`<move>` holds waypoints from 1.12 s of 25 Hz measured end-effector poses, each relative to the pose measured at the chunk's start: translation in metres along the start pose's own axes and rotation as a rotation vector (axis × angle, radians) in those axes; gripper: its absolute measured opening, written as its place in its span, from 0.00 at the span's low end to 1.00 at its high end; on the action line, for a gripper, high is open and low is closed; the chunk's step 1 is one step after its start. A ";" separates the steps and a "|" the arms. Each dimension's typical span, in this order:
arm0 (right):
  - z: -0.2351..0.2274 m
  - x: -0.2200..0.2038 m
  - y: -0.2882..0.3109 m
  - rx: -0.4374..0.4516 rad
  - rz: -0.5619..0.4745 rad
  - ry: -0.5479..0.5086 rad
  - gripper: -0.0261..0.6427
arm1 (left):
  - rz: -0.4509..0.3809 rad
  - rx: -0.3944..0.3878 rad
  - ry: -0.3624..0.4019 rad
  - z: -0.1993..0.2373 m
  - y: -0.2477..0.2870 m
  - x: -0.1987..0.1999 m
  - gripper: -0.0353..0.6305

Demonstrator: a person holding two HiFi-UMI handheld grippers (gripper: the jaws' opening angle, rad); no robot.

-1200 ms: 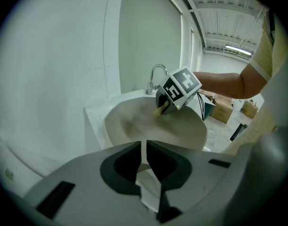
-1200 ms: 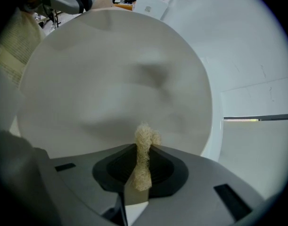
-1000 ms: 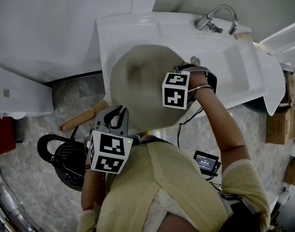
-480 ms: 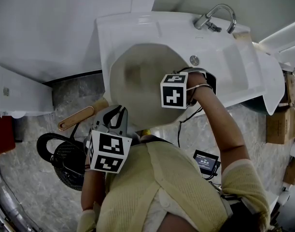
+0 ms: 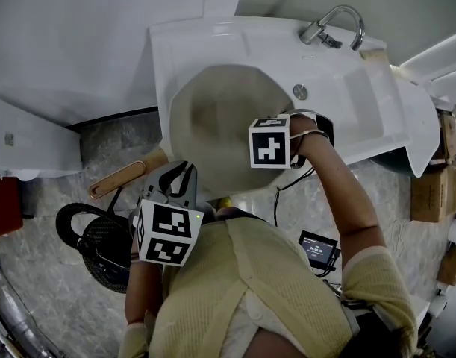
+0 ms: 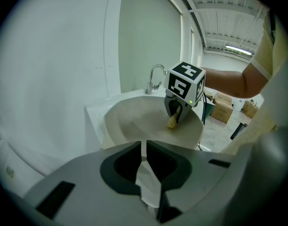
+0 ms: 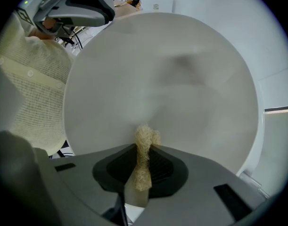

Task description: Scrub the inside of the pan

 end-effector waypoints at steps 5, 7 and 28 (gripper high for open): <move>0.009 0.003 0.000 0.053 -0.024 -0.015 0.15 | 0.002 0.002 0.001 -0.001 0.000 0.000 0.18; 0.013 0.005 -0.002 0.082 -0.044 -0.021 0.15 | 0.002 0.002 0.002 -0.001 -0.001 -0.001 0.18; 0.045 0.032 -0.011 0.282 -0.215 -0.100 0.15 | 0.002 0.005 -0.010 -0.004 -0.003 -0.007 0.18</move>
Point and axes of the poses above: the fingertips, and each gripper's own axes: y forward along the fingers, z to its left, x out of its top, the point moved 7 cm from there along -y, backward along the fingers, and after that the axes turned 6 degrees about z, right-handed, at the moved point
